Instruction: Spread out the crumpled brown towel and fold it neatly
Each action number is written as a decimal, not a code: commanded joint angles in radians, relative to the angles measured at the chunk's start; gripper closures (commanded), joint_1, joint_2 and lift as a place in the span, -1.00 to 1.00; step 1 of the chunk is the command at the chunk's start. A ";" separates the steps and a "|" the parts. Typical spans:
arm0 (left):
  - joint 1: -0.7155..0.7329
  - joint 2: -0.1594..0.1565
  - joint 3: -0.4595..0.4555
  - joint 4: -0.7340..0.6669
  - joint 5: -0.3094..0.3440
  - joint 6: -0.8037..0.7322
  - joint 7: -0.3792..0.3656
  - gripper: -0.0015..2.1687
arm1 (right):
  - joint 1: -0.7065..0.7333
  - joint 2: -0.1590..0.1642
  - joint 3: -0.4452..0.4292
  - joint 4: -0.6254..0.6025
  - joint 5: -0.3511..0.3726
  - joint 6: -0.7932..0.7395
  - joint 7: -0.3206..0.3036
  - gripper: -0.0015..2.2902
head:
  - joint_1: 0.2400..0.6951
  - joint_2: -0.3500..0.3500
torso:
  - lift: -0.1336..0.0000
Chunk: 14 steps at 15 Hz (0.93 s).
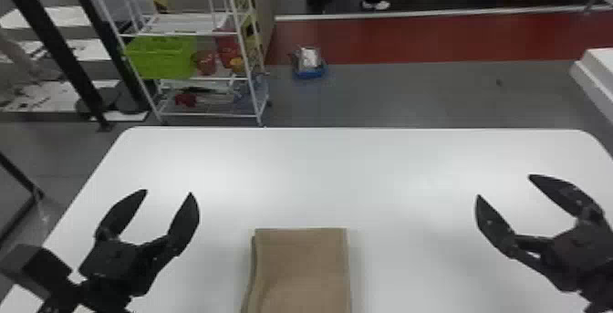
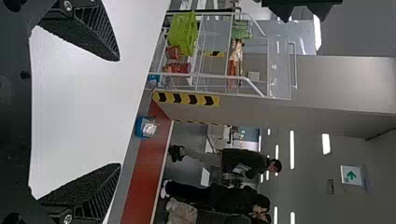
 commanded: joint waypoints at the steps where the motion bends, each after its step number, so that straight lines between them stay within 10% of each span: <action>1: 0.000 -0.003 0.000 0.000 0.000 0.000 0.000 -0.93 | 0.002 0.001 0.000 -0.001 0.000 -0.001 0.000 -0.93 | 1.00 0.32 | -0.83; 14: 0.000 -0.003 -0.002 0.001 0.000 0.000 0.000 -0.93 | 0.002 0.001 0.005 0.001 0.000 -0.010 0.000 -0.93 | 1.00 0.32 | -0.83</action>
